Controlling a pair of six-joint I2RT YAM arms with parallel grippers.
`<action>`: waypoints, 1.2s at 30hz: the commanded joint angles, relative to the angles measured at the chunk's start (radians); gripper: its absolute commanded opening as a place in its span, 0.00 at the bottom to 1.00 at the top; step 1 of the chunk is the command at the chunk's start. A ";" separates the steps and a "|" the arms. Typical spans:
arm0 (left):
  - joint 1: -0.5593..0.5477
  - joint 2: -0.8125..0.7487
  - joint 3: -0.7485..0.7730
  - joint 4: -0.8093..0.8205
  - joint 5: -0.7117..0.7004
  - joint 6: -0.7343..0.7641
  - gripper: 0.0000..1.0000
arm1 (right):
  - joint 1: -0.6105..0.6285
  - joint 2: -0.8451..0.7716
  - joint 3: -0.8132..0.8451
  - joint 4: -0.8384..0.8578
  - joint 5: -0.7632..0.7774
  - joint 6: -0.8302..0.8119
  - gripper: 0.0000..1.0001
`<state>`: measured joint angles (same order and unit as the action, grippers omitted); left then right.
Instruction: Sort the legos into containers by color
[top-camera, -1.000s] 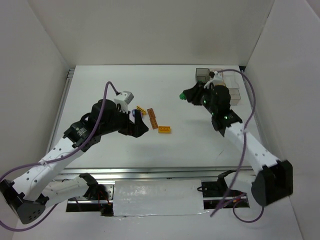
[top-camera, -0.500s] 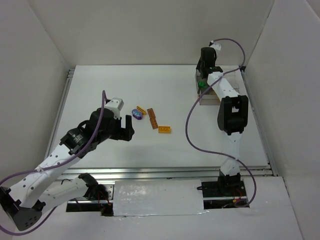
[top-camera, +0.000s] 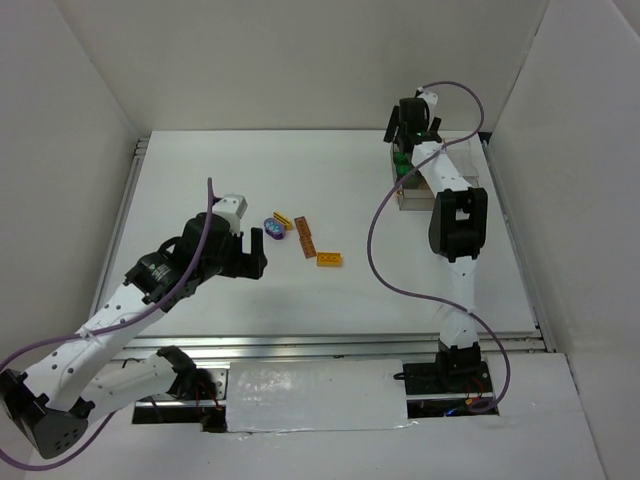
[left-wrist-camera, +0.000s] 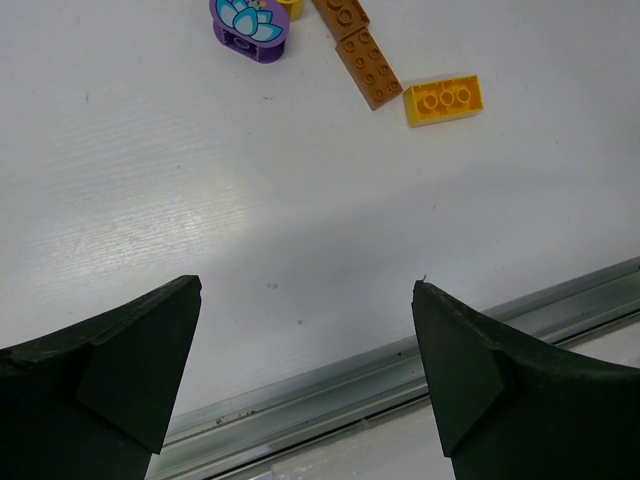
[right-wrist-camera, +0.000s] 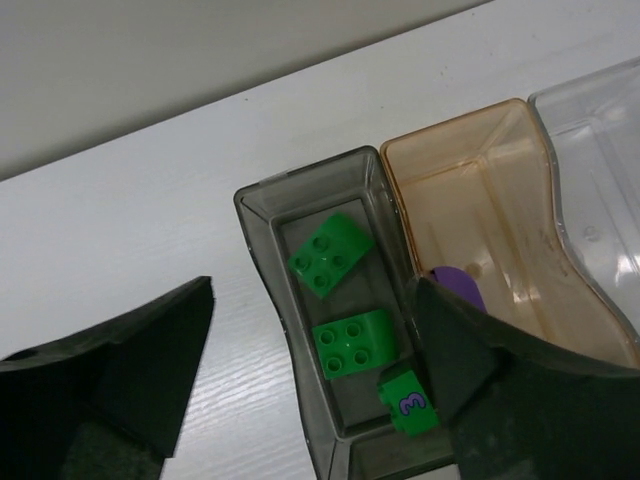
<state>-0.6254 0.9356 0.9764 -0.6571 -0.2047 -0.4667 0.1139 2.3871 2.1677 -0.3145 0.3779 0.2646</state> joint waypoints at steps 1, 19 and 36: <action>0.016 0.009 0.007 0.022 0.005 0.011 1.00 | -0.003 -0.113 -0.043 0.017 -0.010 0.012 0.92; 0.188 0.353 0.025 0.218 0.042 -0.297 0.99 | 0.124 -1.238 -0.963 -0.038 -0.648 0.206 0.99; 0.115 0.253 0.120 0.004 -0.085 -0.239 1.00 | 0.584 -0.759 -0.962 -0.195 -0.070 0.396 0.99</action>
<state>-0.5018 1.2598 1.0576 -0.5755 -0.2775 -0.7918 0.6506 1.5761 1.1160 -0.4686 0.1547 0.5888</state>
